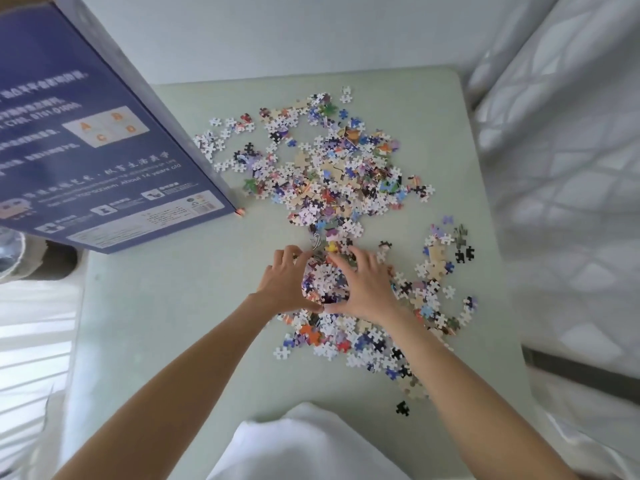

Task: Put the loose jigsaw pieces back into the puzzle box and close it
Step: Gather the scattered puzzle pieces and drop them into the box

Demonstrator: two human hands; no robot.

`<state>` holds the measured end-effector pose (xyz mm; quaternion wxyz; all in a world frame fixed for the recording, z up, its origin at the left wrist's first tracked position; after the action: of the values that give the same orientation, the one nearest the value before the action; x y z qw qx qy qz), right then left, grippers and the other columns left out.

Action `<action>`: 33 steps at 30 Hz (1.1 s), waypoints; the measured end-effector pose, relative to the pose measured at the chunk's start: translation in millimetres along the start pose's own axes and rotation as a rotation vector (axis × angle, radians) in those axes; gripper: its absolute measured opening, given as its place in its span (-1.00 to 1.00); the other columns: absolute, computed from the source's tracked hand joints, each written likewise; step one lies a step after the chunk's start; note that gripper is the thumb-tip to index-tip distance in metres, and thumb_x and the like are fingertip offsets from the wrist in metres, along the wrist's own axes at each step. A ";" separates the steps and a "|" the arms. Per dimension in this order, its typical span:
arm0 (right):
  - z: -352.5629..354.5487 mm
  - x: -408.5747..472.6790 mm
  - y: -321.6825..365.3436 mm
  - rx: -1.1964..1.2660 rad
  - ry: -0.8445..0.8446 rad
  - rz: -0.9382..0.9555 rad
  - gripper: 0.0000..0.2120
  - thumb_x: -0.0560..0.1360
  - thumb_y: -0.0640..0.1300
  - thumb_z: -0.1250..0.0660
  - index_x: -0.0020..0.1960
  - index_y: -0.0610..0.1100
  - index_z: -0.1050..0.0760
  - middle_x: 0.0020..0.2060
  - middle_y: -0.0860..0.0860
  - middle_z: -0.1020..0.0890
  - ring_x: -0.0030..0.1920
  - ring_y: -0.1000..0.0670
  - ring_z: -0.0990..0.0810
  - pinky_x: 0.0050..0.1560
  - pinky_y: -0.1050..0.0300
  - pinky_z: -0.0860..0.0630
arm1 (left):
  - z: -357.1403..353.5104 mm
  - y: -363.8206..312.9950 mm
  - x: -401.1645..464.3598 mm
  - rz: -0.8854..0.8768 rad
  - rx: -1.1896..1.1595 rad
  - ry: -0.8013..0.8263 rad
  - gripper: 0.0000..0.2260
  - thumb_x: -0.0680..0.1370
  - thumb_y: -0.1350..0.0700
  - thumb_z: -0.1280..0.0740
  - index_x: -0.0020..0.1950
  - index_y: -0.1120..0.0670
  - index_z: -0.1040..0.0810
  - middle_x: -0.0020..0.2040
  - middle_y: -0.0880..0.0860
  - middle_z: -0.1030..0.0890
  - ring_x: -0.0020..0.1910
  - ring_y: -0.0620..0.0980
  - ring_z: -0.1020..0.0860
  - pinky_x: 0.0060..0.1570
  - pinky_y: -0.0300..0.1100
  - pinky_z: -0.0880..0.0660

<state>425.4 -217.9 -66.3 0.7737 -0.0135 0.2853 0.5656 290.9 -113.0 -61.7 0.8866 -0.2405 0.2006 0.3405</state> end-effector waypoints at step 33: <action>-8.6 -24.1 44.8 0.219 -0.210 -0.004 -0.52 0.45 0.02 -0.38 0.31 -0.12 -0.39 0.05 -0.07 -0.59 0.02 -0.06 -0.58 -0.13 0.19 -0.45 | -17.9 8.5 -44.6 0.117 -0.387 -0.206 -0.64 0.46 0.01 -0.42 0.21 0.05 -0.48 0.01 0.08 -0.64 -0.03 0.09 -0.59 -0.09 -0.14 -0.46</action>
<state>377.4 -225.6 -48.9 0.7972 0.1297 0.2629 0.5278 250.9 -140.2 -55.4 0.8185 -0.3581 0.0535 0.4460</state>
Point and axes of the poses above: each hand's wrist, its own x-axis towards the middle knuckle, its own z-axis out of the back of the hand, y = z × x, the point moved 2 cm from there along x, towards the middle knuckle
